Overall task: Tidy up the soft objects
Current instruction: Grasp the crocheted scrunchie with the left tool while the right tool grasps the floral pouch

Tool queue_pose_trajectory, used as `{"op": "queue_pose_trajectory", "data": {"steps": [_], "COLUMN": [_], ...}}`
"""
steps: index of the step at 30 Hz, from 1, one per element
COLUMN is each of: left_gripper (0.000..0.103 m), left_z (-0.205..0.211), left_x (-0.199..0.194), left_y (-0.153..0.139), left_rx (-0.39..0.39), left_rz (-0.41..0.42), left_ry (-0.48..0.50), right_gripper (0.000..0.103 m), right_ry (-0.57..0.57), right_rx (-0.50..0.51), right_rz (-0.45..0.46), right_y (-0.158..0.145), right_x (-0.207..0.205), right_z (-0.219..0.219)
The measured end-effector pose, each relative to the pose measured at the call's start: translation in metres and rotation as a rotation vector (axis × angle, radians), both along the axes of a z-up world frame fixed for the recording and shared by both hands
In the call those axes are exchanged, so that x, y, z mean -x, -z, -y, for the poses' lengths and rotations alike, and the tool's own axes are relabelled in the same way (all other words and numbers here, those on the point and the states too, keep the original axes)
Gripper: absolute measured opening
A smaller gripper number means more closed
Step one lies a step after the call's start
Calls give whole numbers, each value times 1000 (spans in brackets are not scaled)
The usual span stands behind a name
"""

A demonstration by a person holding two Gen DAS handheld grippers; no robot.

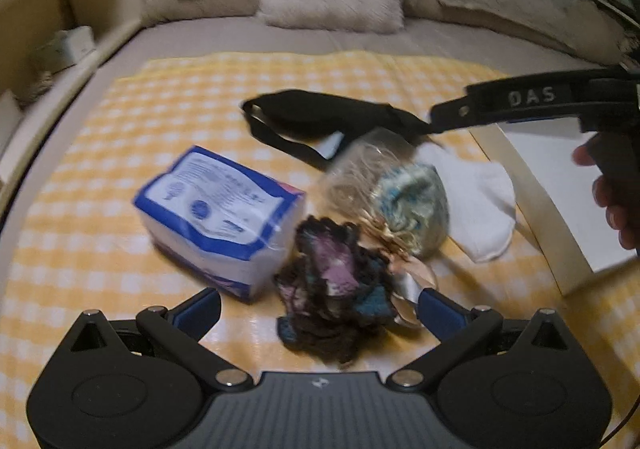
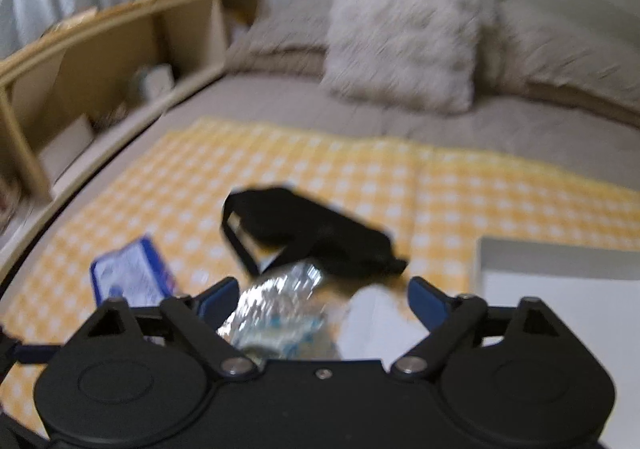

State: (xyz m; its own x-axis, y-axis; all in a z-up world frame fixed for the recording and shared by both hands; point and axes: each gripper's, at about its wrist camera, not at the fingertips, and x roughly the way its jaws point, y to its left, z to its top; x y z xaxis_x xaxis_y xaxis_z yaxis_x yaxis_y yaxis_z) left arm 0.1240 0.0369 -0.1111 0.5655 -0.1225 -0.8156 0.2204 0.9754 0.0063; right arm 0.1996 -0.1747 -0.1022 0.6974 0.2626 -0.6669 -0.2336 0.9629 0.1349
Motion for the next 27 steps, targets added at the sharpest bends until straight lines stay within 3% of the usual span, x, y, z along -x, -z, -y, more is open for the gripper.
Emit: {"op": "queue_pose_trajectory", "data": {"steps": [8,13,17,20,24,27], "left_gripper": [99,93,84,75,64,57], "left_z": [2,4,6,1,-1,-2], "left_x": [-12,-24,-30,-33,-34,-33], "left_y": [16,26,39,46,45,42], "left_rx": [22,49,21,42,80,95], "left_rz": [-32,-85,-129,-163,-171,-174], "left_ry": [53,77,85,81,81,82], "right_gripper": [85,85,85,84,78,66], "right_ry": [-211,-220,-218,-219,-205,-200], "right_rx": [63,47,50,41,21,3], "right_rz": [-180,-221,-240,-244,-285,-315], "right_y": [46,60,67,72,76,78], "right_x": [-6,-15,-22,-28,-36,-39], "right_z": [-10,-11,-14,-17,-21,-25]}}
